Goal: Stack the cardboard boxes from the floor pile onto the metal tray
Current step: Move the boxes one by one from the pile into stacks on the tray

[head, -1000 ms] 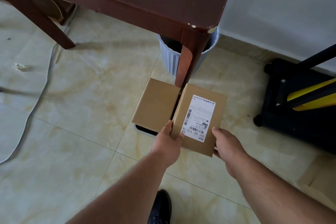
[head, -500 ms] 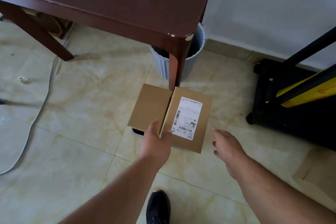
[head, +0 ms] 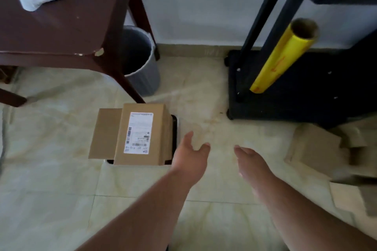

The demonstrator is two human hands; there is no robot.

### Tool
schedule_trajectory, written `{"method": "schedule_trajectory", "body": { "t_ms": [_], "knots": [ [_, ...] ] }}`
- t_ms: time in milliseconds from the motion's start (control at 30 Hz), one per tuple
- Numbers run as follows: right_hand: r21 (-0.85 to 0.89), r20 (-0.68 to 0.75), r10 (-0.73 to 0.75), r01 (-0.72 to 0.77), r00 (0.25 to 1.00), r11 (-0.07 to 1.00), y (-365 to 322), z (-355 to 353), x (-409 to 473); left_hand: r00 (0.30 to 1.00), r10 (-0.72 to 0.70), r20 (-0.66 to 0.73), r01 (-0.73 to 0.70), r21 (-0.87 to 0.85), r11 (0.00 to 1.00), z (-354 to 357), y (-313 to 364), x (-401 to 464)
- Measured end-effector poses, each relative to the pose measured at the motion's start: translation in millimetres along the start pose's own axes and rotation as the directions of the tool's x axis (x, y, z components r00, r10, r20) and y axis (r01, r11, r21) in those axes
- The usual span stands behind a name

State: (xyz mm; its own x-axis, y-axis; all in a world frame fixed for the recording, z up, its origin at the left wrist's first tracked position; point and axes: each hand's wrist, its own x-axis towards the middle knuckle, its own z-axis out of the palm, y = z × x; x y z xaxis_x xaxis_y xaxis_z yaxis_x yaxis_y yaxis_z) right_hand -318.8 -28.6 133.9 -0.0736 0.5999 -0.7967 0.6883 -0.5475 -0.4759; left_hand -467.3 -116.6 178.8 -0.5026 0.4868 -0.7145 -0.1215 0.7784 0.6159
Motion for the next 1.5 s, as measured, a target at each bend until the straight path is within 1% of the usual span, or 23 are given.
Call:
{"method": "schedule_trajectory", "body": {
  "t_ms": [67, 133, 367, 533, 867, 1100, 1167, 1300, 1500],
  "knots": [
    [0.047, -0.024, 0.024, -0.023, 0.999, 0.999, 15.5, -29.9, 1.5, 0.998, -0.044, 0.042, 0.044, 0.011, 0.999, 29.6, 7.7, -2.6],
    [0.094, -0.052, 0.047, -0.042, 0.998, 0.995, 31.2, -61.8, 3.4, 0.995, -0.057, 0.083, 0.053, 0.042, 0.998, 60.8, 14.7, -6.8],
    [0.234, -0.156, 0.152, -0.113, 0.976, 0.966, 100.6, -167.2, 11.4, 0.983, -0.043, 0.177, 0.010, 0.185, 0.983, 171.3, 30.1, -26.6],
    [0.253, -0.199, 0.200, -0.147, 0.959, 0.956, 153.5, -228.4, 13.5, 0.970, -0.051, 0.238, -0.020, 0.287, 0.958, 243.5, 37.8, -47.1],
    [0.300, -0.253, 0.317, -0.238, 0.914, 0.924, 270.3, -335.5, 22.6, 0.933, -0.076, 0.352, -0.072, 0.389, 0.918, 386.9, 40.0, -83.4],
    [0.409, -0.292, 0.403, -0.268, 0.867, 0.872, 346.7, -400.6, 40.4, 0.908, -0.116, 0.402, -0.095, 0.468, 0.879, 481.8, 29.5, -99.2],
    [0.409, -0.307, 0.419, -0.279, 0.854, 0.869, 356.1, -412.4, 47.0, 0.906, -0.122, 0.405, -0.097, 0.479, 0.872, 497.6, 26.6, -99.1],
    [0.368, -0.340, 0.464, -0.338, 0.818, 0.866, 391.3, -456.7, 66.8, 0.886, -0.148, 0.440, -0.105, 0.501, 0.859, 558.5, 16.1, -106.9],
    [0.313, -0.399, 0.483, -0.379, 0.780, 0.871, 438.0, -525.0, 104.1, 0.846, -0.228, 0.482, -0.063, 0.515, 0.855, 645.9, -4.5, -112.7]
  ]
}}
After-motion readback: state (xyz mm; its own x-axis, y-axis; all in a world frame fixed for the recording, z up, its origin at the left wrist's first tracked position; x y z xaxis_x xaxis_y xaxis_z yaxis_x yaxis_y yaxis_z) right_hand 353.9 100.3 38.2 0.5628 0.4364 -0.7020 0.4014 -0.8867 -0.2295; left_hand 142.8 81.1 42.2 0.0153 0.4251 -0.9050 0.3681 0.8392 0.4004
